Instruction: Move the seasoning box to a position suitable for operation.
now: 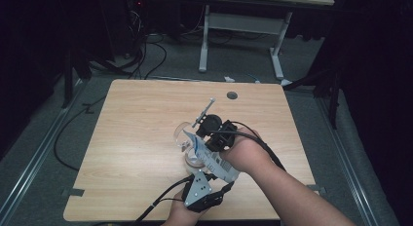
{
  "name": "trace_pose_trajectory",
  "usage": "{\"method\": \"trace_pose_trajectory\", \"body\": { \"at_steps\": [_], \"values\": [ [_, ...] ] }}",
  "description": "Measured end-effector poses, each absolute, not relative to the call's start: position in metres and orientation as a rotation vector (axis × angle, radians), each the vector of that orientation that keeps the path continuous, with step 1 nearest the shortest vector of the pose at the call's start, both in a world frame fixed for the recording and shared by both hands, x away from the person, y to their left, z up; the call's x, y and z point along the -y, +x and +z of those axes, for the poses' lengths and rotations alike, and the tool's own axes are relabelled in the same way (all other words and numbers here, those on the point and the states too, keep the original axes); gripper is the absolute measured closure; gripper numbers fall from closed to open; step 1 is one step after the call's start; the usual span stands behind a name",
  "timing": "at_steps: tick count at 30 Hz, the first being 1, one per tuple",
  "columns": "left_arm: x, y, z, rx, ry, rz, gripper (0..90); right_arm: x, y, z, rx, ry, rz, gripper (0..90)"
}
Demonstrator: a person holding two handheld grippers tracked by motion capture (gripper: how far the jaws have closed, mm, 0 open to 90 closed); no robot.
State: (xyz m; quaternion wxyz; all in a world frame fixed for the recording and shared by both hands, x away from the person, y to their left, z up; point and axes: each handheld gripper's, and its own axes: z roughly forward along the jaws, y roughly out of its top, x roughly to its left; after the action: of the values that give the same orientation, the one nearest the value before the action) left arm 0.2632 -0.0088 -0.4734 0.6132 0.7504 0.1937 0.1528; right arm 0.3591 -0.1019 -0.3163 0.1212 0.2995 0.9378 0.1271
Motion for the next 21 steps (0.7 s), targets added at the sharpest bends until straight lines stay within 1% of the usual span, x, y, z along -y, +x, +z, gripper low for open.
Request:
{"method": "trace_pose_trajectory", "body": {
  "at_steps": [21],
  "values": [
    [0.0082,0.2628,-0.4720,-0.444,1.724,0.353,57.0,0.1006,0.3587,-0.3155,-2.734,0.869,0.369,90.0]
  ]
}}
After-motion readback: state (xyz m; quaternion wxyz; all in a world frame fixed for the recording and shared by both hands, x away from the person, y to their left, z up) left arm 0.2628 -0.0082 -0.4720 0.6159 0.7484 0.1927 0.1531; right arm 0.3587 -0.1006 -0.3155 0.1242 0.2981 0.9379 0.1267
